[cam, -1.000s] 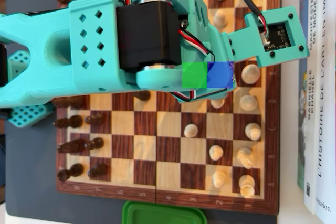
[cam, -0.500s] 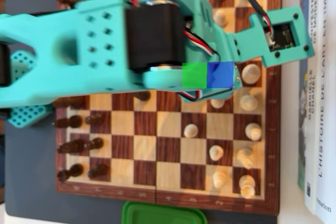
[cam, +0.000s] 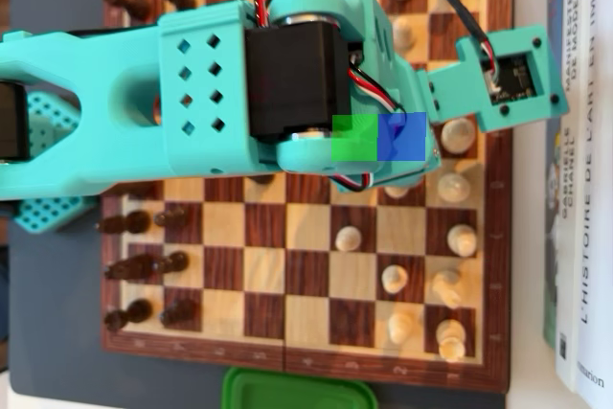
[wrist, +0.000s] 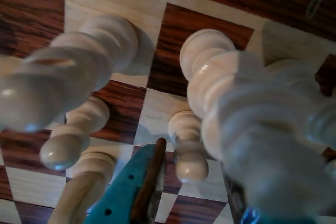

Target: Play chess

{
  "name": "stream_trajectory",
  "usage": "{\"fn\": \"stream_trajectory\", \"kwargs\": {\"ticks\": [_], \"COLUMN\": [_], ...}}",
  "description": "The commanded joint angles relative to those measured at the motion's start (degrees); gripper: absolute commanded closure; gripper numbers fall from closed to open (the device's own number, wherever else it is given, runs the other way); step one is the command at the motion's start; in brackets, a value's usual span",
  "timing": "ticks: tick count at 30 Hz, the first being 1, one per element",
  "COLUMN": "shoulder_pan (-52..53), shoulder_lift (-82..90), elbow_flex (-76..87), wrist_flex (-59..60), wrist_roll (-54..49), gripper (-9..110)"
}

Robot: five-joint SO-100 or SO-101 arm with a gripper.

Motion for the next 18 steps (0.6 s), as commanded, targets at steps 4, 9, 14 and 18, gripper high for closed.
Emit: {"fn": "stream_trajectory", "kwargs": {"ticks": [4, 9, 14, 18], "shoulder_pan": [0.8, 0.7, 0.6, 0.6], "shoulder_lift": [0.7, 0.7, 0.6, 0.6], "elbow_flex": [-2.3, -2.3, -2.3, -2.3], "wrist_flex": [-0.5, -0.5, -0.5, -0.5], "wrist_roll": [-0.3, -0.3, -0.3, -0.3], "gripper": [87, 89, 89, 90]}}
